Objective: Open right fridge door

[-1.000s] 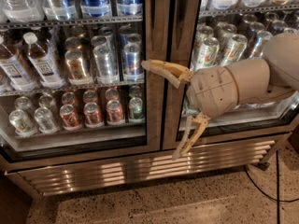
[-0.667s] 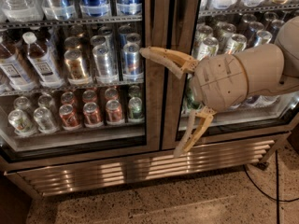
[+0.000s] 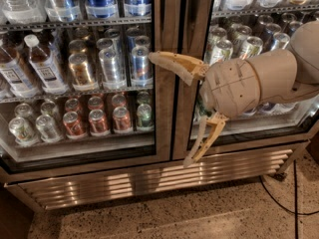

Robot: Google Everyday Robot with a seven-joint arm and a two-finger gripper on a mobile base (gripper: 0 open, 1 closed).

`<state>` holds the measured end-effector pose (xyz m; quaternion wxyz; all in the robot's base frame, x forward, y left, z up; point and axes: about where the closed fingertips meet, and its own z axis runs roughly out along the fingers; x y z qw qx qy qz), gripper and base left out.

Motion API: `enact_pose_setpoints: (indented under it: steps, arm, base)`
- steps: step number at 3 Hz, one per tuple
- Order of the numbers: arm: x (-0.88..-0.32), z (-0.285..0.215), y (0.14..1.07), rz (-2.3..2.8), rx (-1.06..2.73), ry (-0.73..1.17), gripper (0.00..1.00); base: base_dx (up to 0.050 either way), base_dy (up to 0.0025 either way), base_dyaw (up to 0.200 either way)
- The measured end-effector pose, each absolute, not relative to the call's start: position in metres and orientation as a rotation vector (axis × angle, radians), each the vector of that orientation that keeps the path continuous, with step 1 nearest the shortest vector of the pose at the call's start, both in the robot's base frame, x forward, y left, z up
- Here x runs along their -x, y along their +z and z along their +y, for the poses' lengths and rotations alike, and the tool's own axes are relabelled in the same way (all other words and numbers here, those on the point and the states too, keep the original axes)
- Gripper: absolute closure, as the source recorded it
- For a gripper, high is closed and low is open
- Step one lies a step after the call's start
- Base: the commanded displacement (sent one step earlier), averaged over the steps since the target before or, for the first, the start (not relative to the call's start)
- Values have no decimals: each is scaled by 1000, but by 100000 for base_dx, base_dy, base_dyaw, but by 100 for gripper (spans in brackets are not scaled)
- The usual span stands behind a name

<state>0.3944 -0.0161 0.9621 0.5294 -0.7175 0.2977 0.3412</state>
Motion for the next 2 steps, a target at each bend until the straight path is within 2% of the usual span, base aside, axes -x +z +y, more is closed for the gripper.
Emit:
enact_pose_setpoints:
  steps: [2]
  arm:
    - [-420,-23,974,948,1634,995,0]
  base:
    - [0,0,0]
